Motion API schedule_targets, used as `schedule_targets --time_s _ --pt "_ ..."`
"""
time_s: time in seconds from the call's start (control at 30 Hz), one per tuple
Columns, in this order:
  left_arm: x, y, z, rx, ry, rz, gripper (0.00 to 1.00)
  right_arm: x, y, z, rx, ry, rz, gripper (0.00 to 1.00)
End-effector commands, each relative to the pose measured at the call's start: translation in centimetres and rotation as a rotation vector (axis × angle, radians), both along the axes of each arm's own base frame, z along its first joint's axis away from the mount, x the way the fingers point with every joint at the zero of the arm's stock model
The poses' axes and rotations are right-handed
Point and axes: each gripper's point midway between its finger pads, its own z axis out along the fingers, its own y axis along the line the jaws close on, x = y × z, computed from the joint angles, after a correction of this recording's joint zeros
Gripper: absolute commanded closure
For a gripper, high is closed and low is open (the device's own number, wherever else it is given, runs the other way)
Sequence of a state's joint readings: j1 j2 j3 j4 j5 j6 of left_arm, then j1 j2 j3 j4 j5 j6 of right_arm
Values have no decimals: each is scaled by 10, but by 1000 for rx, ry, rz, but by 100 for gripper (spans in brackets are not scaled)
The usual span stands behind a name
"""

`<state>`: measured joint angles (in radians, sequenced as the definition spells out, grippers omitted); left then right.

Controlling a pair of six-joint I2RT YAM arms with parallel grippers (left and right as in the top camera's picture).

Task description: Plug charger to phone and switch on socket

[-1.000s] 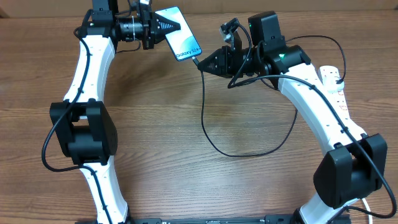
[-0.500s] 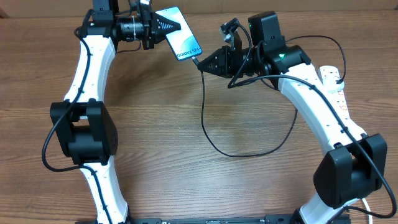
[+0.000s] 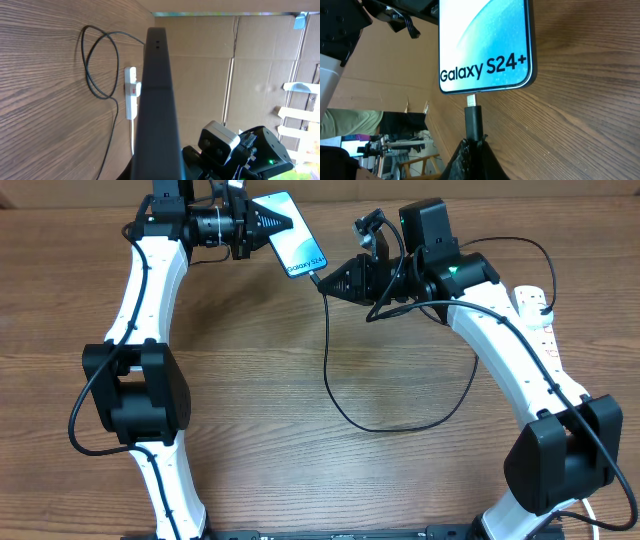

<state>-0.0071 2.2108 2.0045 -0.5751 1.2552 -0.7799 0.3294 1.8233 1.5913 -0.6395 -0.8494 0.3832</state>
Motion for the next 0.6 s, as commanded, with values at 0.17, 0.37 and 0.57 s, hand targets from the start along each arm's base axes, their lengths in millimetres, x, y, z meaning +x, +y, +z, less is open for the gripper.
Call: schedule_targets --time_s 0.17,0.37,0.57 --pt "-5 -5 14 -21 -20 -26 96 -2 0 7 7 -25 13 96" --pt "-6 -6 14 -25 -13 -29 96 -2 0 7 7 -25 13 96" --pt "-9 -11 16 -36 -7 -46 96 -2 0 7 7 -25 12 96"
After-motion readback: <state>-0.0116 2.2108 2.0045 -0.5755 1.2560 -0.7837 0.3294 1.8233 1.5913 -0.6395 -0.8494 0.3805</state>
